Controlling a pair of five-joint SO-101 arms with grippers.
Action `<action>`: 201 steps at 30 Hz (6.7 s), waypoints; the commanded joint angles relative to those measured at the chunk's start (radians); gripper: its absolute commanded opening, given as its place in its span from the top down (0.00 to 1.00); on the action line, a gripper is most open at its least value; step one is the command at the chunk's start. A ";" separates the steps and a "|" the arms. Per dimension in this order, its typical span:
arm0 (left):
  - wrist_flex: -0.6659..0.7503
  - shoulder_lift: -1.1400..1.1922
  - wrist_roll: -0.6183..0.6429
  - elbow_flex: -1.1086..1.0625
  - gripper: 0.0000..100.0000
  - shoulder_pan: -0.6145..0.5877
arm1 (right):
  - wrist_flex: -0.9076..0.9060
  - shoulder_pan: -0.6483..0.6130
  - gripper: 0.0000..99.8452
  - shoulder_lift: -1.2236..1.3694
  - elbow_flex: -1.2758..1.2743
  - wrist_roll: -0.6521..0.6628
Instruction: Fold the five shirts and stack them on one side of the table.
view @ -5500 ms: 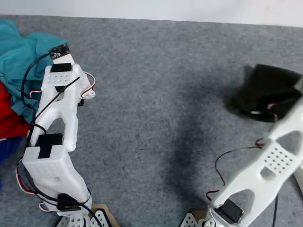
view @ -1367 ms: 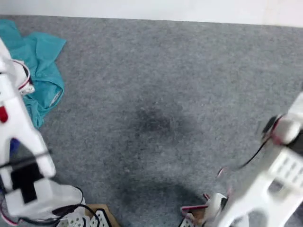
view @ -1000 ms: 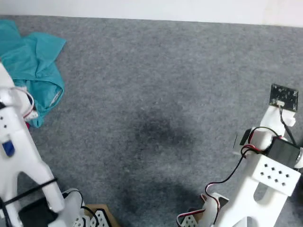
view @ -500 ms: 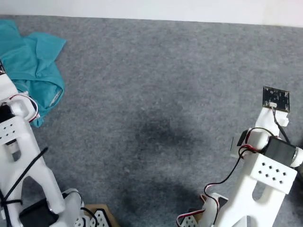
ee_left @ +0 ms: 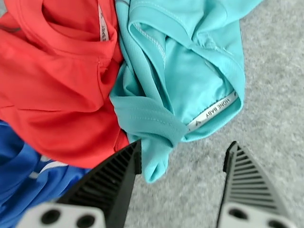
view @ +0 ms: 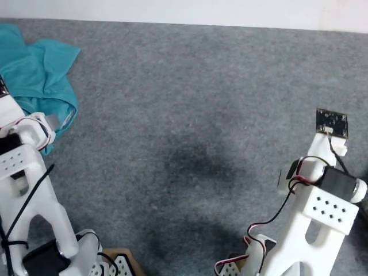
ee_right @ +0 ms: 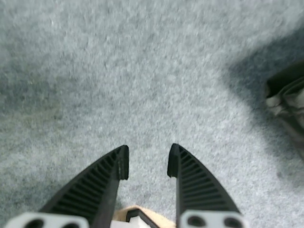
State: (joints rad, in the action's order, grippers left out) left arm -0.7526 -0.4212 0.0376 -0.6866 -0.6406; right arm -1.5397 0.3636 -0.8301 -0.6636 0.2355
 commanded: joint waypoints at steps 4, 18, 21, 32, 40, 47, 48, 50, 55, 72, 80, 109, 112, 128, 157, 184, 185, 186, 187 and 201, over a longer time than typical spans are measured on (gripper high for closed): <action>0.186 0.007 0.006 -0.058 0.72 -0.007 | 0.033 -0.002 0.85 -0.015 -0.008 0.012; 0.216 0.272 0.011 0.096 0.85 0.024 | 0.027 0.001 0.85 -0.015 -0.018 0.006; 0.166 0.226 0.011 0.097 0.96 0.087 | 0.038 -0.005 0.85 -0.015 -0.053 0.005; -0.104 -0.240 0.097 0.097 0.99 0.524 | 0.137 -0.005 0.85 -0.015 -0.185 -0.003; -0.267 -0.544 0.110 0.133 0.99 1.112 | 0.254 -0.021 0.85 -0.015 -0.277 -0.155; -0.322 -0.555 0.097 0.222 0.99 1.256 | 0.306 -0.027 0.85 -0.010 -0.282 -0.158; -0.318 -0.552 0.064 0.225 0.97 1.250 | 0.306 -0.035 0.85 -0.008 -0.282 -0.158; -0.322 -0.547 -0.002 0.226 0.87 1.233 | 0.306 -0.051 0.85 -0.005 -0.292 -0.158; -0.379 -0.593 -0.002 0.232 0.52 1.116 | 0.361 -0.140 0.85 -0.015 -0.354 -0.150; -0.144 -0.691 -0.124 -0.081 0.68 0.421 | 0.369 -0.527 0.85 -0.005 -0.240 -0.227; -0.051 -0.341 -0.123 0.039 0.76 0.395 | 0.513 -0.659 0.85 -0.004 -0.265 -0.321; 0.018 0.748 0.129 0.641 0.76 0.476 | 0.868 -0.871 0.85 0.641 -0.101 -0.311; 0.018 0.751 0.126 0.667 0.84 0.512 | 0.897 -0.822 0.96 0.641 -0.101 -0.311; -0.330 0.596 0.133 0.951 0.91 0.607 | 0.903 -0.272 0.99 0.648 0.088 -0.598; -0.170 -0.093 0.083 -0.087 0.86 0.786 | 0.785 -0.363 0.74 0.193 -0.188 -0.503; -0.117 0.538 0.048 0.266 0.71 0.886 | 0.823 -0.374 0.74 0.097 -0.263 -0.466; -0.117 0.559 0.048 0.280 0.71 0.885 | 0.823 -0.374 0.74 0.097 -0.263 -0.466; -0.117 0.579 0.048 0.294 0.72 0.885 | 0.823 -0.374 0.74 0.097 -0.263 -0.466; -0.117 0.598 0.048 0.308 0.74 0.885 | 0.823 -0.374 0.74 0.097 -0.265 -0.468; -0.127 0.633 0.048 0.404 0.99 0.886 | 0.846 -0.374 0.74 0.102 -0.280 -0.460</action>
State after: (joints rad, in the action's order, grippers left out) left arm -0.8830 0.2555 0.0867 -0.3245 0.2355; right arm -0.7173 -0.0015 -0.7027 -0.9352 -0.2371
